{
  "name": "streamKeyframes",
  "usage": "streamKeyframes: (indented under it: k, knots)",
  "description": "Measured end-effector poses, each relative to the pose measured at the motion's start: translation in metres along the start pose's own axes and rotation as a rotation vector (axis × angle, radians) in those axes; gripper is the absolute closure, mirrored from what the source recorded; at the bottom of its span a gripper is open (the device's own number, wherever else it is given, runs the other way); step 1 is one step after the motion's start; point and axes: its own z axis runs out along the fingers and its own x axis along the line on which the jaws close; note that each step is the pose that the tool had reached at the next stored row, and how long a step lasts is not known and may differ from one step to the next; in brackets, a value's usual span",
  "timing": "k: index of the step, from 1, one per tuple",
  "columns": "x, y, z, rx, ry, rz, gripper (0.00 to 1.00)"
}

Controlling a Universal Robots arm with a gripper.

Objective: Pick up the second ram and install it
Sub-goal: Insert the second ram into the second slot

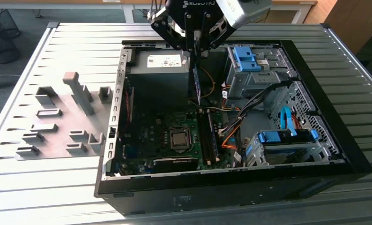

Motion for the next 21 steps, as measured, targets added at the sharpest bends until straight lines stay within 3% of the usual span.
streamKeyframes:
  k: [9, 21]
  knots:
    - [-0.0020, 0.0000, 0.0034, -0.0001, 0.0000, 0.000, 0.86]
    - [-0.0069, -0.0003, 0.0241, 0.0000, 0.0000, 0.002, 0.86]
